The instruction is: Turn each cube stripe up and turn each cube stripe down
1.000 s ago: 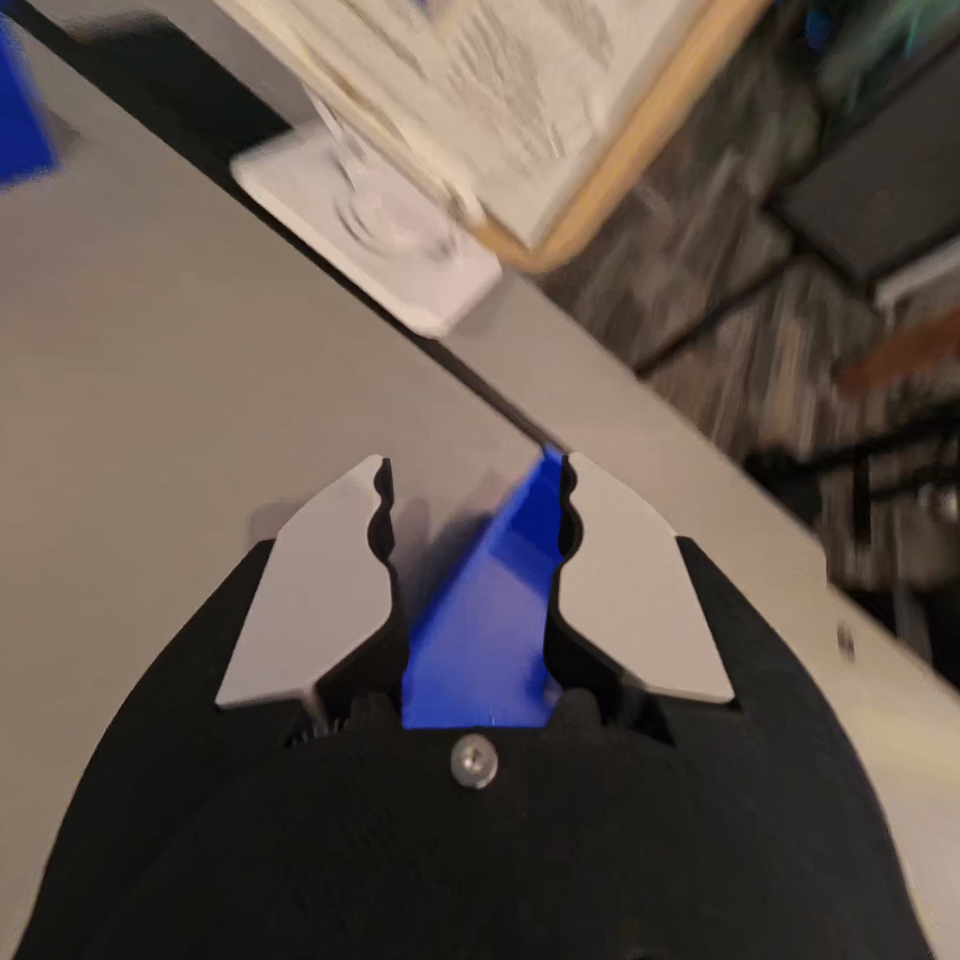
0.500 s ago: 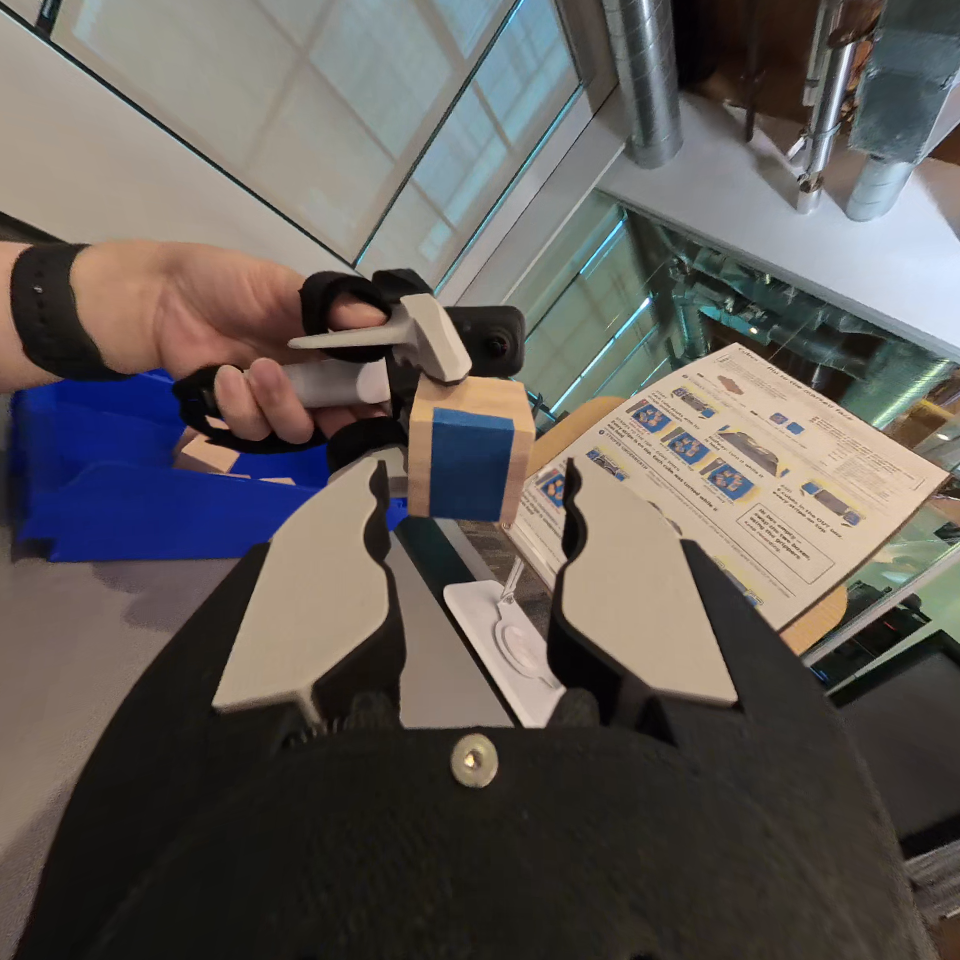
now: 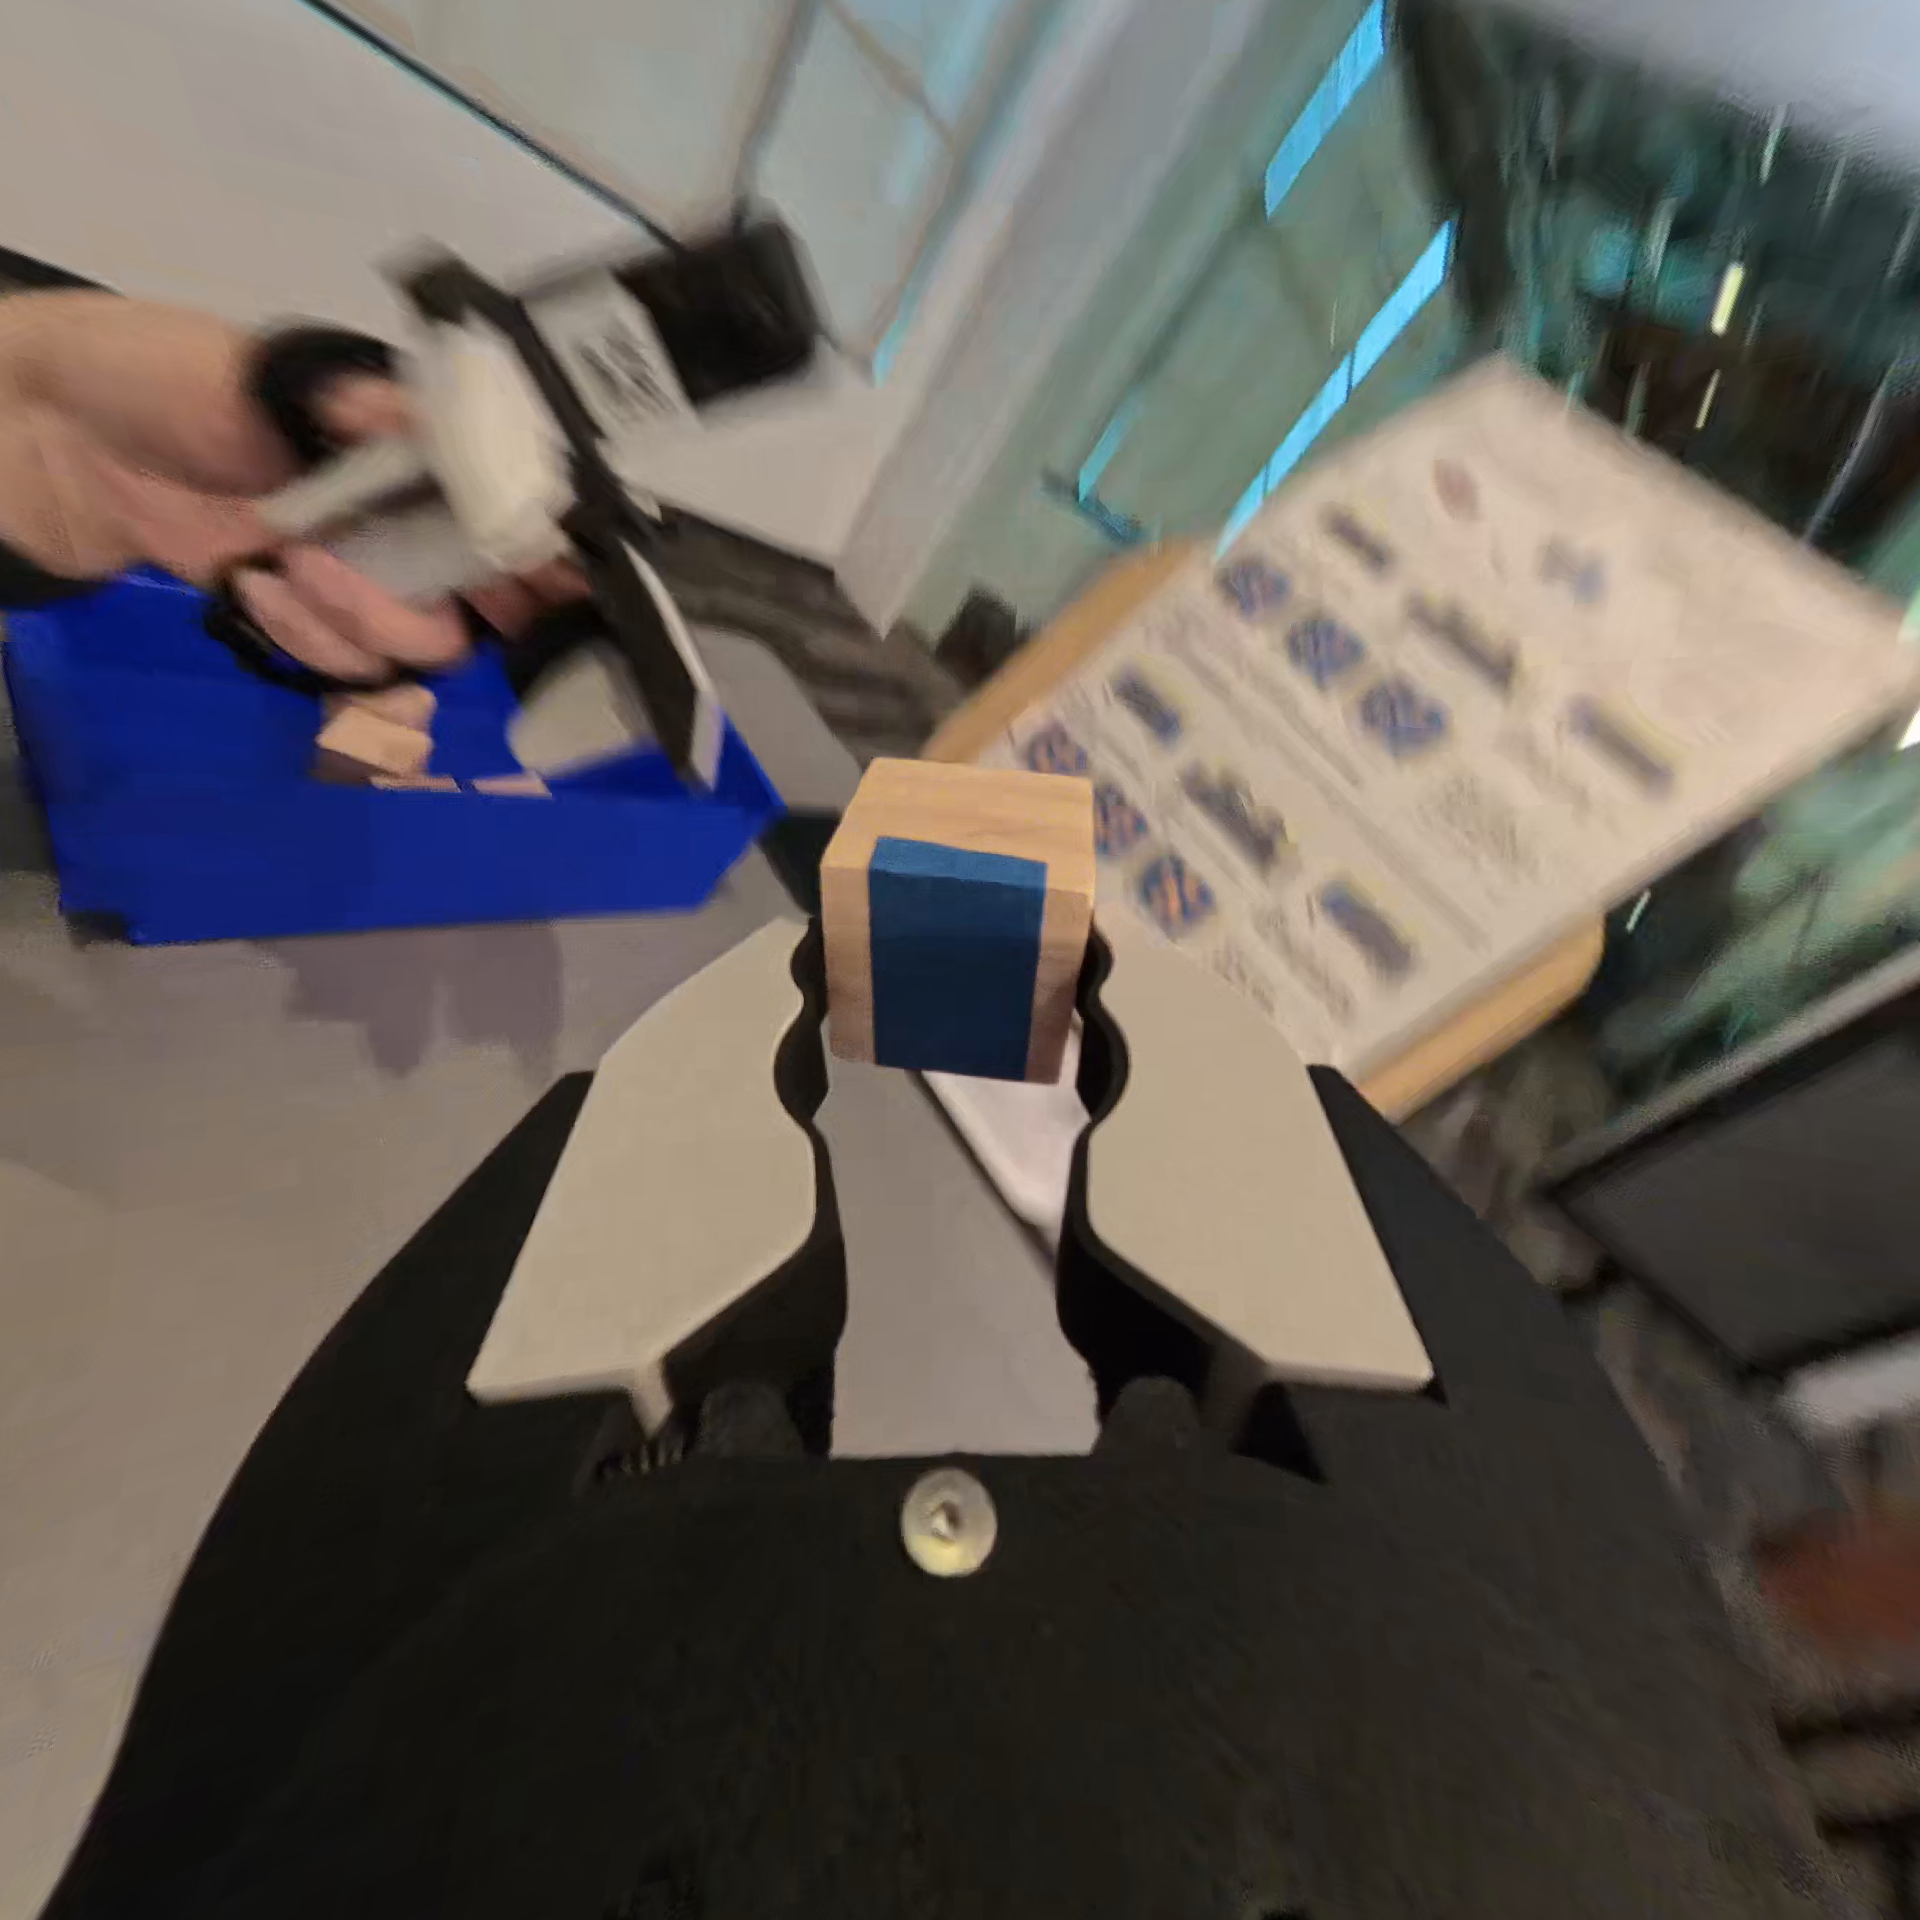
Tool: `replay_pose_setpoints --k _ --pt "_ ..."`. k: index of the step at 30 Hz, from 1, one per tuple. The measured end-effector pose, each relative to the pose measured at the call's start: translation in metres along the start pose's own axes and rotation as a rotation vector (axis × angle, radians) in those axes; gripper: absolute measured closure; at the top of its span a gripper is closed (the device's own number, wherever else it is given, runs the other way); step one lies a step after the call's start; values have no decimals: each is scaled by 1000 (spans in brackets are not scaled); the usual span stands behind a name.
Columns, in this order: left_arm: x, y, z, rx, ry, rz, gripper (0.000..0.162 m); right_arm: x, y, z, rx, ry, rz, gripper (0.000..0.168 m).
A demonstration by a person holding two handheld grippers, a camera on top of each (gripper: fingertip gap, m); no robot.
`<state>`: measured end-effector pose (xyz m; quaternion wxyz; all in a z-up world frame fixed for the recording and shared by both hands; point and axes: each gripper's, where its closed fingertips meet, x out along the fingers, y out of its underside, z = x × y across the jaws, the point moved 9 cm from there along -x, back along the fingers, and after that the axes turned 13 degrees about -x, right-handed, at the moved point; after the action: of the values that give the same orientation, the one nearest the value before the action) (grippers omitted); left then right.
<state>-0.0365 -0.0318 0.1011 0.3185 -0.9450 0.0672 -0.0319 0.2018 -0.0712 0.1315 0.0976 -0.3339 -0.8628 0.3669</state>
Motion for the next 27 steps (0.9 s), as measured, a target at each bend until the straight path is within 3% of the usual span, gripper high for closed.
replay_pose_setpoints --k 1,4,6,8,12,18,27 --pt "-8 -3 -4 40 -40 -36 99 -12 16 -21 120 -41 99 122" --pt "-30 -11 -19 191 -152 -156 104 -47 83 -66 506 -38 390 122" --pt "-42 -13 -29 298 -224 -221 108 -61 135 -79 659 17 628 121" --pt "-53 -13 -37 392 -306 -281 109 -63 181 -76 774 -31 813 121" --pt "-66 -9 -47 517 -429 -372 118 -47 246 -56 959 -158 1007 121" --pt "-64 -6 -44 477 -534 -285 120 -33 286 -35 944 -177 1238 121" --pt "-56 -4 -37 503 -619 -215 119 -27 299 -27 976 -164 1292 121"
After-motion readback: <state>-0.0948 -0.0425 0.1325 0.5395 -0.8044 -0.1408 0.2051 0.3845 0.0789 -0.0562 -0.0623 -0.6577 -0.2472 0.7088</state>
